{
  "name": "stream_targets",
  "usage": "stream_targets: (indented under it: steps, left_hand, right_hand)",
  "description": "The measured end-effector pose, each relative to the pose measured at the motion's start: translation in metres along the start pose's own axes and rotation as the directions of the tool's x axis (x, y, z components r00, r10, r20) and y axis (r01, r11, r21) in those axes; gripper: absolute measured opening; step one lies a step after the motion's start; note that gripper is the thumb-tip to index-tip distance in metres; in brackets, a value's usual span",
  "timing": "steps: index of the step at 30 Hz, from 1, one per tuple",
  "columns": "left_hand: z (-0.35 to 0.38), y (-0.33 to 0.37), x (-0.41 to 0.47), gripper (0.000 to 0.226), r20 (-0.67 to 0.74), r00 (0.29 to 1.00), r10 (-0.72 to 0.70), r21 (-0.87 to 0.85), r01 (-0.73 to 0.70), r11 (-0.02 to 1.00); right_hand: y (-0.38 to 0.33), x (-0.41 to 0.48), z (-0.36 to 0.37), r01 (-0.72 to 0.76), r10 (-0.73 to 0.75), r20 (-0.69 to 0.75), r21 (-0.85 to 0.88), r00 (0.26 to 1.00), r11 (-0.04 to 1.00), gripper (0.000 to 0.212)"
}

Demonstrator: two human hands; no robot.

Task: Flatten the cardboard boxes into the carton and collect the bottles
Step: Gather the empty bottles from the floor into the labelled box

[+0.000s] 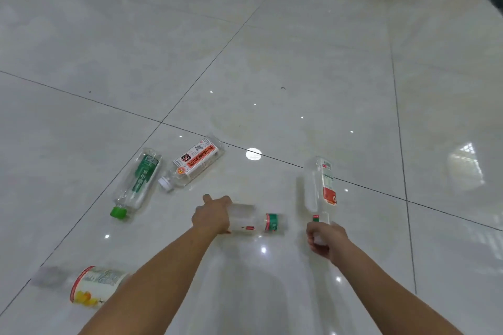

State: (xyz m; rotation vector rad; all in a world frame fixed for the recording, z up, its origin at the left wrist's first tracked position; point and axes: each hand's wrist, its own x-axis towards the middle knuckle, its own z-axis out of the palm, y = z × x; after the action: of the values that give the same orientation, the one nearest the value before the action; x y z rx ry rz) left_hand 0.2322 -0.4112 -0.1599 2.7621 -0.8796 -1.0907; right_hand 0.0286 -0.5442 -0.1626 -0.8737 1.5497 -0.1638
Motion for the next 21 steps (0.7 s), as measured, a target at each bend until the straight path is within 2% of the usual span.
stream_targets:
  steps: [2,5,7,8,9,10,11,12,14,15,16,18,21]
  left_hand:
    - [0.009,0.000,-0.002,0.047,-0.078,0.992,0.097,0.060,-0.093,0.994]
    - [0.025,0.001,-0.007,0.064,-0.177,0.961,0.211,0.131,-0.190,0.973]
    - [0.030,0.005,-0.018,0.079,-0.295,0.948,0.120,-0.001,-0.126,0.992]
    - [0.032,0.008,-0.026,0.079,-0.331,0.943,-0.024,-0.178,-0.038,0.983]
    - [0.030,0.012,-0.035,0.073,-0.308,0.925,-0.224,-0.409,0.084,0.909]
    - [0.030,0.017,-0.044,0.065,-0.196,0.887,-0.419,-0.610,0.224,0.760]
    - [0.033,0.022,-0.051,0.060,-0.027,0.854,-0.519,-0.730,0.338,0.594]
    - [0.040,0.026,-0.058,0.063,0.118,0.836,-0.535,-0.777,0.414,0.475]
    - [0.058,0.033,-0.065,0.079,0.325,0.861,-0.391,-0.820,0.462,0.337]
    - [0.065,0.035,-0.067,0.081,0.396,0.870,-0.292,-0.823,0.478,0.307]
    - [0.068,0.039,-0.069,0.078,0.420,0.878,-0.228,-0.821,0.475,0.317]
    - [0.068,0.046,-0.073,0.060,0.383,0.911,-0.154,-0.825,0.412,0.387]
    - [0.061,0.077,-0.090,0.037,0.323,0.946,-0.032,-0.810,0.294,0.508]
  right_hand:
    - [0.002,-0.001,-0.028,0.000,-0.003,-0.042,-0.079,0.999,0.997,0.019]
    - [0.012,-0.008,-0.033,-0.025,0.022,-0.024,-0.159,0.999,0.987,0.021]
    - [0.022,-0.012,-0.019,-0.039,0.043,0.032,-0.118,0.999,0.992,0.023]
    - [0.027,-0.014,-0.010,-0.049,0.056,0.065,-0.099,0.996,0.994,0.022]
    - [0.031,-0.019,0.001,-0.062,0.072,0.103,-0.096,0.992,0.993,0.021]
    - [0.036,-0.024,0.011,-0.074,0.089,0.142,-0.108,0.986,0.991,0.019]
    - [0.041,-0.031,0.021,-0.085,0.107,0.179,-0.127,0.978,0.988,0.018]
    - [0.046,-0.038,0.029,-0.093,0.124,0.215,-0.148,0.969,0.985,0.017]
    - [0.055,-0.051,0.040,-0.108,0.152,0.274,-0.169,0.950,0.980,0.018]
    - [0.058,-0.057,0.041,-0.115,0.160,0.288,-0.164,0.944,0.980,0.022]
    - [0.060,-0.062,0.041,-0.121,0.158,0.291,-0.142,0.944,0.982,0.026]
    - [0.061,-0.071,0.032,-0.138,0.146,0.269,-0.047,0.952,0.989,0.030]
    - [0.050,-0.090,0.006,-0.114,0.091,0.186,0.117,0.978,0.987,0.015]
